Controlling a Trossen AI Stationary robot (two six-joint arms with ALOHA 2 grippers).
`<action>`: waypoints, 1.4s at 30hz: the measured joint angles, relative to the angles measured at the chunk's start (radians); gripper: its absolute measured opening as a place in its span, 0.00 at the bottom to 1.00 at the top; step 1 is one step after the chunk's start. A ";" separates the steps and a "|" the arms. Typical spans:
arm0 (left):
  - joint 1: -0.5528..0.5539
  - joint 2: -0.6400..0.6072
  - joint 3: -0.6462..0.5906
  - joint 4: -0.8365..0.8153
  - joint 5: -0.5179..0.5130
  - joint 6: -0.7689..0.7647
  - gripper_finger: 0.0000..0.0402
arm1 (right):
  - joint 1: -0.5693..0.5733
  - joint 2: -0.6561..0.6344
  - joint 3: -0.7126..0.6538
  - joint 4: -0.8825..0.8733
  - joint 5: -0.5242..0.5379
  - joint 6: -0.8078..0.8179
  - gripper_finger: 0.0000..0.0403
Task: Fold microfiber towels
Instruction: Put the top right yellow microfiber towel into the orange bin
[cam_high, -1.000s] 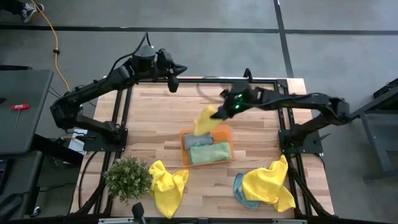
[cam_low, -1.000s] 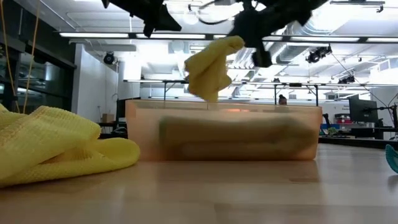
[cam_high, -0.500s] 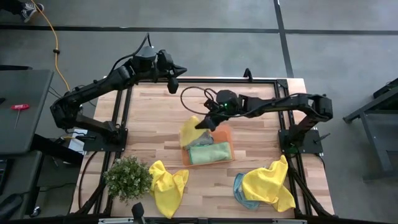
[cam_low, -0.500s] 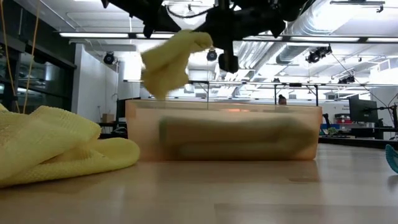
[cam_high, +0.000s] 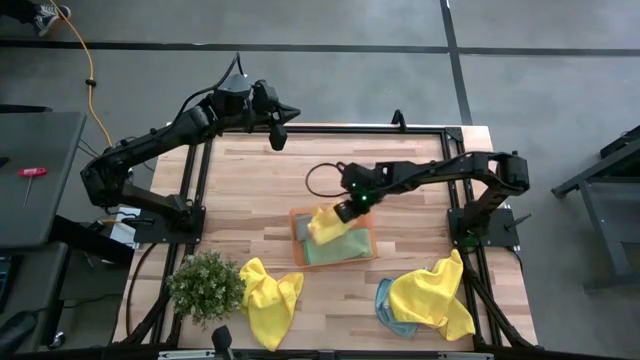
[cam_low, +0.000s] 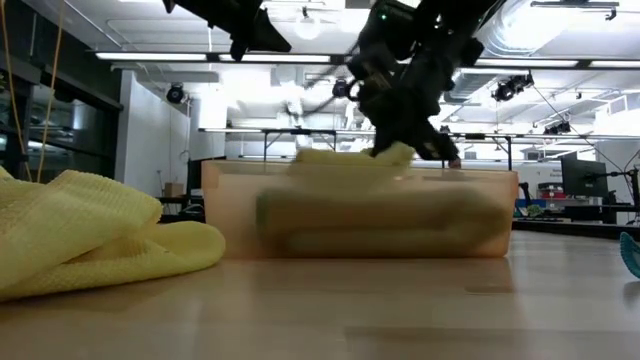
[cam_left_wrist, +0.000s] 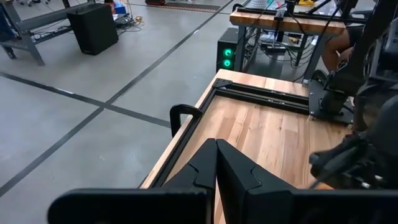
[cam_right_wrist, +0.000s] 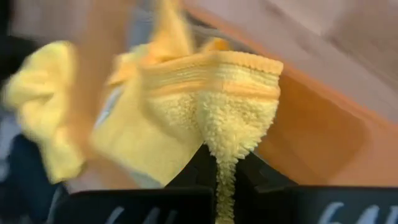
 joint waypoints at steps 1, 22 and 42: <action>0.000 0.000 0.000 0.000 0.000 0.000 0.00 | 0.008 -0.001 0.000 -0.026 0.023 0.020 0.00; 0.000 0.000 0.000 0.001 -0.003 0.000 0.00 | 0.170 -0.026 0.000 -0.262 0.478 0.609 0.00; 0.000 -0.001 0.000 0.000 -0.001 0.000 0.00 | 0.131 -0.094 0.000 -0.342 0.497 0.571 0.38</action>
